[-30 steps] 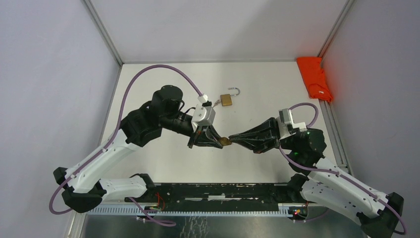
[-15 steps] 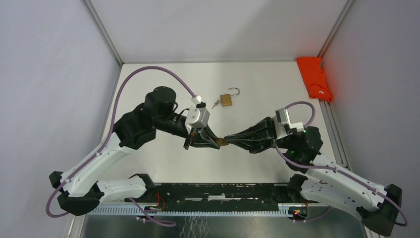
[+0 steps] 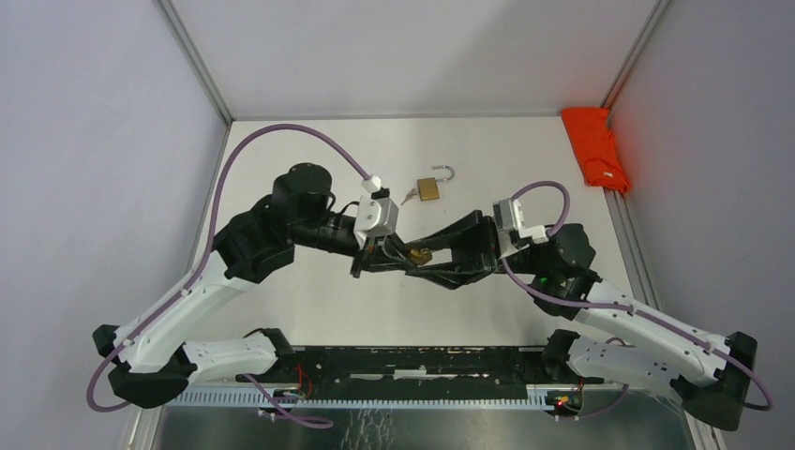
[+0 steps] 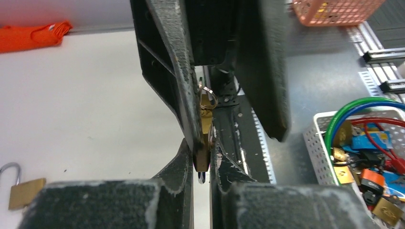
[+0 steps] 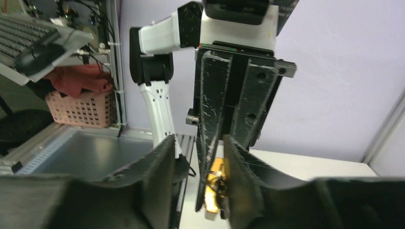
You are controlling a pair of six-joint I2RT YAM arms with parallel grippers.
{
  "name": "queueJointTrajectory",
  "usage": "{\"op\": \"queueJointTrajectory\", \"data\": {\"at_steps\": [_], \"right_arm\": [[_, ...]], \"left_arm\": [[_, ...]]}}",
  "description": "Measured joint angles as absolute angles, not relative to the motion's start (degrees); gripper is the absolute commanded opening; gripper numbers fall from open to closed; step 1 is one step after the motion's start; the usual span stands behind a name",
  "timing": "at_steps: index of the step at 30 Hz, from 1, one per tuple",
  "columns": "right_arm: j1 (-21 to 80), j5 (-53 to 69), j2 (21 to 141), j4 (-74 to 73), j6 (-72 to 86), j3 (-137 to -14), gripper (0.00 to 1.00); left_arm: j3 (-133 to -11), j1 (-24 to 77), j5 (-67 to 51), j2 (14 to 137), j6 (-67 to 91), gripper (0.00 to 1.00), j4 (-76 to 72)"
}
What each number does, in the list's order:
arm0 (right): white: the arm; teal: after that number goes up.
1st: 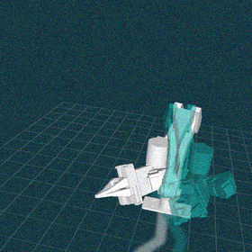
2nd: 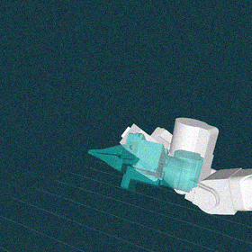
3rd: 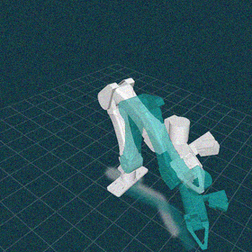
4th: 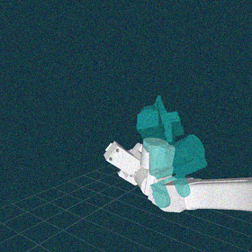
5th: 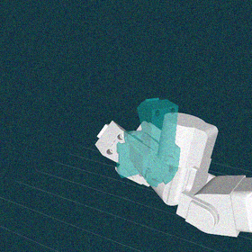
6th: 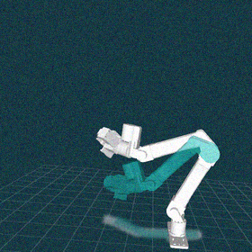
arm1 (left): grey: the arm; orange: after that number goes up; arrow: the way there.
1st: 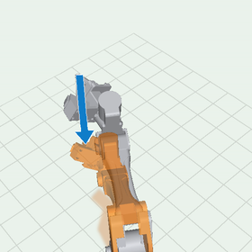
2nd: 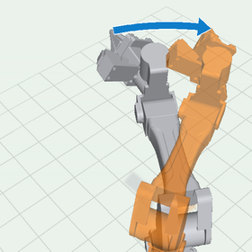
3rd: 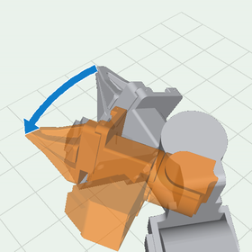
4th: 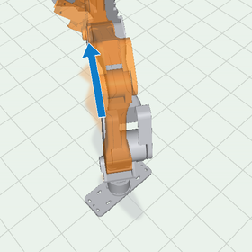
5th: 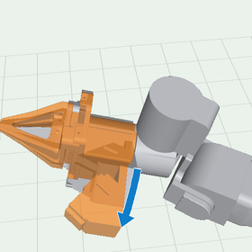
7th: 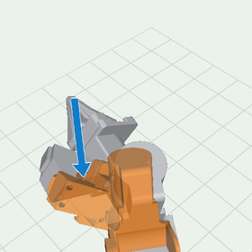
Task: Unlock with the key
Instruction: Unlock the lock.
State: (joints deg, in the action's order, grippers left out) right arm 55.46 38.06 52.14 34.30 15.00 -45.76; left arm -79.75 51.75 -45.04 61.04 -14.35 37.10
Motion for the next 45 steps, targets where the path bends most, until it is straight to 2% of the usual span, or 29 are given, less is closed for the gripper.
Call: {"op": "queueJointTrajectory", "data": {"at_steps": [5,10,21,27,29,31,32,37,40,45], "right_arm": [[55.8,35.5,52.1,26.0,10.9,-48.3,0.61],[56.2,32.1,51.2,18.1,7.1,-51.3,0.61],[56.5,5.0,45.1,-2.7,2.3,-51.9,0.62],[56.6,-4.6,43.2,-7.6,0.1,-53.6,0.57],[56.5,-6.0,43.5,-9.2,-0.4,-55.1,0.48],[56.5,-6.8,43.9,-9.8,-1.0,-56.5,0.37],[56.5,-7.1,44.4,-10.1,-1.3,-57.2,0.35],[55.5,-6.2,46.9,-10.4,-2.1,-57.8,0.39],[52.4,1.4,49.0,-11.5,-3.2,-57.1,0.47],[44.9,12.3,50.3,-11.5,-3.7,-56.0,0.47]], "left_arm": [[-78.8,51.4,-41.3,61.8,-14.2,0.02,35.7],[-77.7,51.3,-39.2,61.8,-14.1,0.02,32.9],[-77.4,51.4,-32.7,64.0,-14.3,0.02,26.2],[-76.3,51.0,-29.1,65.5,-14.7,0.02,26.2],[-76.2,50.9,-27.3,66.3,-14.7,0.02,26.7],[-76.2,50.9,-25.0,67.8,-15.1,0.02,27.9],[-76.3,50.8,-23.8,69.0,-15.4,0.02,28.8],[-76.5,50.5,-21.8,74.7,-16.1,0.02,34.3],[-76.6,50.5,-21.0,75.5,-17.0,0.02,37.9],[-78.6,50.5,-20.8,75.0,-18.3,0.02,43.6]]}}
